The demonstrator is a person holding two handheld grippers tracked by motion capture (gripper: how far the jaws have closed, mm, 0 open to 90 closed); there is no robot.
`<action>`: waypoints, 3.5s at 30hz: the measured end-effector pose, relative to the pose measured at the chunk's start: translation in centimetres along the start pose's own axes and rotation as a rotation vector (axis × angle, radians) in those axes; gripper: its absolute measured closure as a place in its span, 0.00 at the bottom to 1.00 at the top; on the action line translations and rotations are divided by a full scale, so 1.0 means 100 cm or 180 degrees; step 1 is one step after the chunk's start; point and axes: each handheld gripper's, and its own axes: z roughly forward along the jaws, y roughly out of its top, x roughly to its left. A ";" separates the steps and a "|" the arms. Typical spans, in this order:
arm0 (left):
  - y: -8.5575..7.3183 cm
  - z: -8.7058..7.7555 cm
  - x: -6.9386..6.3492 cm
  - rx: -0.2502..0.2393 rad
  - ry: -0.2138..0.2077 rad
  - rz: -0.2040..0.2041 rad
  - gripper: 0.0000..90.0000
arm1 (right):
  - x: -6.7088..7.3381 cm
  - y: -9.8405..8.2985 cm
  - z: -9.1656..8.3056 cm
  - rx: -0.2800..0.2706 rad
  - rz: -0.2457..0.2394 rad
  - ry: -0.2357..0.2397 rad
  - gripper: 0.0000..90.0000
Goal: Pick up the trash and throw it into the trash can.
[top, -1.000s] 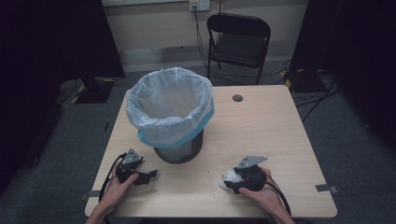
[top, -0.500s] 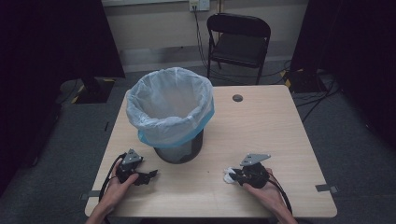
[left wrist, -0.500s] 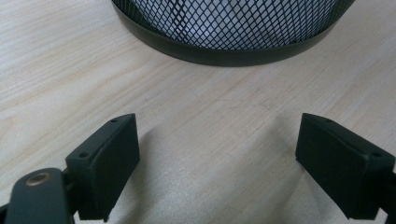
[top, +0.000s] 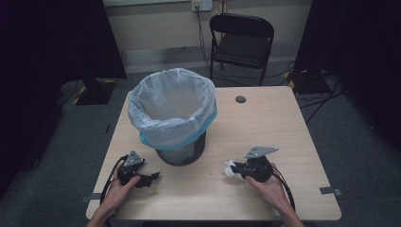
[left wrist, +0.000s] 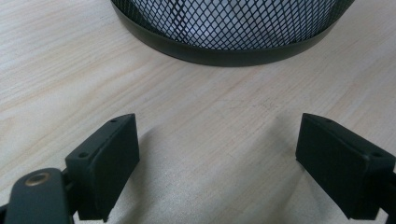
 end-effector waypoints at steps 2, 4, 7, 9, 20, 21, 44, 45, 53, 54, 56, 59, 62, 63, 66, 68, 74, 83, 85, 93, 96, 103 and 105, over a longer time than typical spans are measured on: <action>0.000 0.000 0.000 0.0000 0.0000 0.0000 0.14 | 0.000 0.006 -0.001 -0.0067 -0.0002 -0.0011 0.90; 0.000 0.000 0.000 0.0000 0.0000 0.0000 0.14 | 0.001 0.012 -0.001 -0.0090 -0.0019 -0.0014 0.91; 0.000 0.000 0.000 0.0000 0.0001 0.0002 0.14 | 0.003 0.019 -0.001 -0.0119 -0.0035 0.0010 0.91; 0.000 0.000 0.000 0.0001 0.0000 0.0001 0.14 | 0.003 0.025 -0.003 -0.0159 -0.0041 0.0026 0.91; 0.000 0.000 0.000 0.0001 0.0000 0.0000 0.14 | 0.008 0.063 -0.024 -0.0473 -0.0118 0.0032 0.91; 0.000 0.000 0.000 0.0000 0.0000 -0.0001 0.14 | 0.008 0.066 -0.026 -0.0511 -0.0121 0.0038 0.91; 0.000 0.000 0.000 0.0001 0.0000 0.0001 0.14 | 0.010 0.130 -0.061 -0.0896 -0.0319 0.0091 0.91; 0.000 0.000 0.000 0.0000 0.0000 0.0000 0.14 | 0.010 0.132 -0.062 -0.0911 -0.0325 0.0083 0.91; 0.000 0.000 0.000 0.0001 0.0000 0.0001 0.14 | 0.011 0.151 -0.081 -0.1094 -0.0363 0.0074 0.91; 0.000 0.000 0.000 0.0001 0.0000 0.0001 0.14 | 0.011 0.151 -0.081 -0.1094 -0.0363 0.0074 0.91; 0.000 0.000 0.000 0.0000 0.0001 0.0001 0.14 | 0.013 0.161 -0.085 -0.1162 -0.0402 0.0095 0.91; 0.000 0.000 0.000 0.0000 0.0000 -0.0001 0.14 | 0.016 0.172 -0.087 -0.1200 -0.0434 0.0123 0.91; 0.000 0.000 0.000 0.0000 0.0000 0.0002 0.14 | 0.019 0.183 -0.085 -0.1222 -0.0450 0.0167 0.91; 0.000 0.000 0.000 0.0001 -0.0001 0.0000 0.14 | 0.020 0.187 -0.085 -0.1230 -0.0464 0.0180 0.91; 0.000 0.000 0.000 0.0000 0.0000 0.0001 0.14 | 0.024 0.200 -0.082 -0.1249 -0.0511 0.0224 0.91; 0.000 0.000 0.000 0.0001 0.0000 0.0000 0.14 | 0.026 0.207 -0.079 -0.1266 -0.0531 0.0253 0.91; 0.000 0.000 0.000 -0.0004 -0.0007 0.0002 0.14 | 0.026 0.226 -0.060 -0.1175 -0.0552 0.0356 0.91; 0.000 0.000 0.000 -0.0004 -0.0008 0.0003 0.14 | 0.023 0.247 -0.028 -0.1060 -0.0519 0.0444 0.90; 0.000 0.000 0.000 -0.0002 -0.0006 0.0005 0.14 | 0.022 0.249 -0.022 -0.1027 -0.0517 0.0439 0.89; 0.000 0.000 0.000 -0.0003 -0.0008 0.0005 0.14 | 0.020 0.253 -0.010 -0.0949 -0.0487 0.0357 0.75; 0.000 0.000 0.000 -0.0003 -0.0008 0.0004 0.14 | 0.018 0.254 -0.009 -0.0953 -0.0463 0.0313 0.64; 0.000 0.000 0.000 -0.0004 -0.0008 0.0004 0.14 | 0.017 0.253 -0.013 -0.0980 -0.0443 0.0213 0.42; 0.000 0.000 0.000 -0.0003 -0.0008 0.0004 0.14 | 0.016 0.253 -0.014 -0.0993 -0.0425 0.0195 0.39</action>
